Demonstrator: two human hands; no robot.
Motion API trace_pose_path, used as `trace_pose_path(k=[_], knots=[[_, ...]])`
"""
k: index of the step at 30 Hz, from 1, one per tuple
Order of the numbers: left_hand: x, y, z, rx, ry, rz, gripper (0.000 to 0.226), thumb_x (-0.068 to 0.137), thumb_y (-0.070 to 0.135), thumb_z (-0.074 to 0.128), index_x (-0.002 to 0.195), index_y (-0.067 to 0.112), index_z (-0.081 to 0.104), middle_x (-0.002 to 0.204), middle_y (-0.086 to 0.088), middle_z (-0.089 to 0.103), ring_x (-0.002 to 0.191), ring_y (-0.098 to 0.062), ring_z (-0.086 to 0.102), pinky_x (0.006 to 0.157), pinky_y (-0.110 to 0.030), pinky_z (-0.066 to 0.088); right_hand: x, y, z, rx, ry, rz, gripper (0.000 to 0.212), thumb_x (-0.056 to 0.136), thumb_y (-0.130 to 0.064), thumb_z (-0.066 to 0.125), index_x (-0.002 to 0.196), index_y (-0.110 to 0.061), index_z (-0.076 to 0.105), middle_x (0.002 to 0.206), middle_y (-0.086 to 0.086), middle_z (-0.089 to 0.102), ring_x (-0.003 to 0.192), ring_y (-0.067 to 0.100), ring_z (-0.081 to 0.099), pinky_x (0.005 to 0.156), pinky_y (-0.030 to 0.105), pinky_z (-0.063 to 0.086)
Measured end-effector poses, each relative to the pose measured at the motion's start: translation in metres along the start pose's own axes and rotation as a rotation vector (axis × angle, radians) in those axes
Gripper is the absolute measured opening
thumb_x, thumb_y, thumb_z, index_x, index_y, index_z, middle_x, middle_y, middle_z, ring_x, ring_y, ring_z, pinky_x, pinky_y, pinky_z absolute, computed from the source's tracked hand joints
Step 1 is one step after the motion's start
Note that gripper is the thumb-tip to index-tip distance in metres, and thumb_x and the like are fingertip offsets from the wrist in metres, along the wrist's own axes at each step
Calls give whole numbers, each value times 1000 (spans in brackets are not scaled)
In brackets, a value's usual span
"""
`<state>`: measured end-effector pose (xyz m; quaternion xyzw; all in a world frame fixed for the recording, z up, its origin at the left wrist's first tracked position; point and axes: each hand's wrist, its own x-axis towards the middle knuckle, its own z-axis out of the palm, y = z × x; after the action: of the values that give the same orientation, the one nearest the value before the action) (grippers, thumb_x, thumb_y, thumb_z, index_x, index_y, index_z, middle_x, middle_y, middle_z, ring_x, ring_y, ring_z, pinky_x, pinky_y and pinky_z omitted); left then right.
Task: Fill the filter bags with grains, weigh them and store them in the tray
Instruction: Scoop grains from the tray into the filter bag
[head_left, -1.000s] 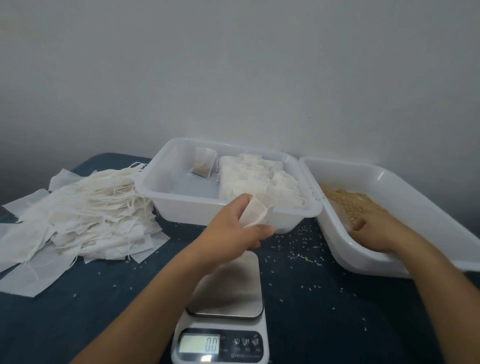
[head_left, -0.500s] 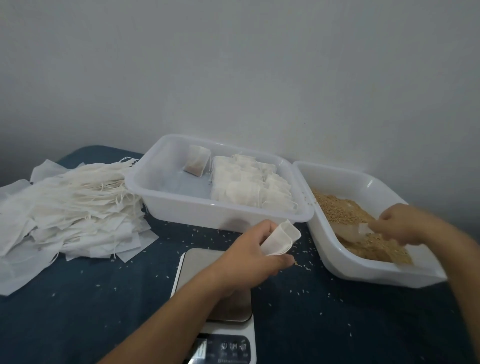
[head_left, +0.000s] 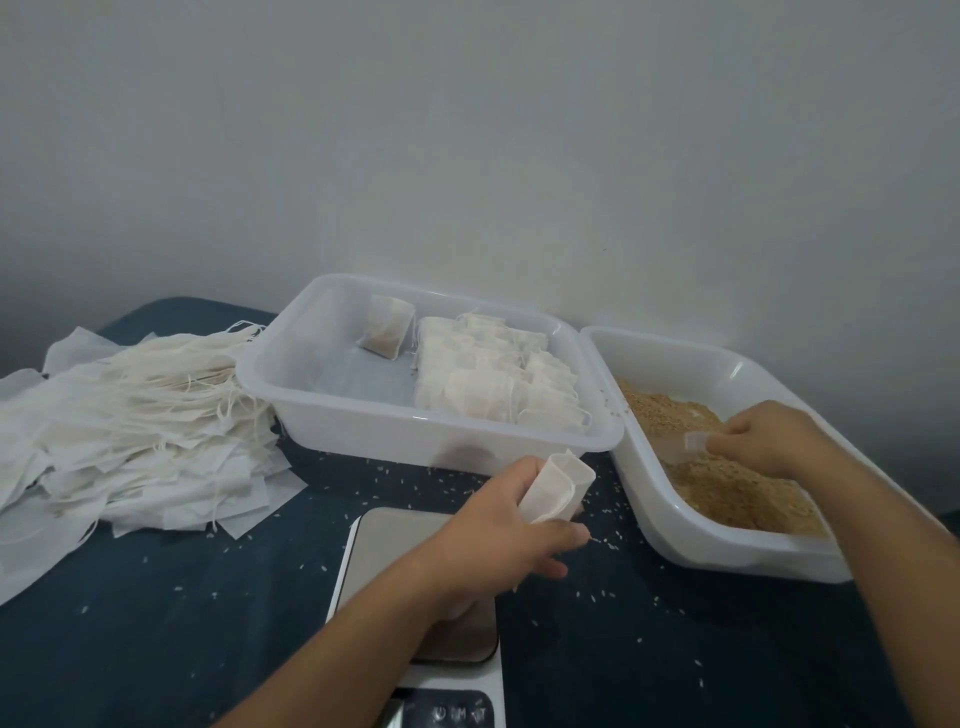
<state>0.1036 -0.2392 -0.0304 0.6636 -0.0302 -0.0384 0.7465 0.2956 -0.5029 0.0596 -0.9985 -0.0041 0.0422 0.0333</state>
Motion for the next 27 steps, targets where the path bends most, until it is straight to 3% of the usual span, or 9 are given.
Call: trace_pose_path(k=[2, 4, 6, 9, 12, 15, 19, 23, 27], knots=[[0, -1, 1, 11, 9, -11, 45, 74, 32, 77, 116, 30, 63, 120, -7, 66, 109, -25, 68, 77, -33, 63, 6, -6, 15, 115, 30, -5, 37, 91, -57, 70, 72, -26, 75, 82, -3, 69, 77, 21, 60, 71, 35, 48], [0, 0, 0, 18, 29, -17, 44, 71, 37, 78, 113, 36, 64, 115, -3, 68, 103, -22, 71, 79, -41, 64, 10, -10, 28, 194, 48, 5, 41, 90, -60, 70, 101, -23, 81, 119, 3, 73, 105, 27, 65, 89, 41, 51], [0, 1, 0, 0, 43, -3, 39, 71, 37, 78, 108, 41, 66, 113, -1, 69, 98, -15, 72, 73, -36, 63, 12, -10, 36, 255, 71, 14, 47, 90, -58, 70, 110, -17, 80, 135, 6, 68, 119, 29, 62, 96, 43, 50], [0, 3, 0, -43, 60, 14, 36, 75, 33, 78, 108, 42, 67, 110, 2, 70, 94, -7, 70, 69, -24, 57, 15, -3, 41, 393, 112, 20, 41, 92, -48, 72, 104, -9, 79, 126, 7, 72, 105, 27, 65, 91, 43, 51], [-1, 4, 2, -47, 80, 11, 40, 74, 32, 77, 112, 38, 66, 110, 2, 70, 93, -7, 68, 69, -24, 56, 6, 2, 38, 574, 161, 25, 18, 94, -37, 73, 101, -21, 79, 116, 2, 73, 93, 22, 65, 84, 39, 50], [-2, 7, 2, -31, 94, 15, 43, 72, 34, 76, 114, 37, 64, 106, 7, 71, 92, -4, 67, 67, -22, 55, -5, 4, 31, 678, 255, 10, 14, 95, -35, 71, 97, -21, 76, 94, 3, 74, 88, 29, 68, 77, 41, 51], [0, 8, 1, 7, 130, 23, 40, 73, 35, 75, 111, 31, 64, 95, 15, 71, 80, 2, 65, 64, -21, 54, -28, 1, 22, 785, 390, -29, 20, 96, -42, 66, 89, -25, 74, 74, 3, 69, 67, 18, 62, 59, 29, 45], [3, 5, -3, 40, 187, 45, 24, 87, 22, 77, 107, 28, 65, 96, 5, 70, 72, 3, 62, 61, -18, 52, -45, 0, 17, 952, 444, -92, 9, 94, -42, 68, 96, -35, 74, 76, -1, 68, 63, 15, 59, 57, 32, 47], [5, 4, -6, 83, 241, 71, 21, 89, 19, 76, 103, 31, 64, 95, 1, 69, 66, 3, 59, 57, -17, 51, -61, -6, 12, 1074, 399, -156, 12, 91, -44, 73, 101, -38, 77, 85, 1, 69, 52, 5, 51, 58, 31, 48]])
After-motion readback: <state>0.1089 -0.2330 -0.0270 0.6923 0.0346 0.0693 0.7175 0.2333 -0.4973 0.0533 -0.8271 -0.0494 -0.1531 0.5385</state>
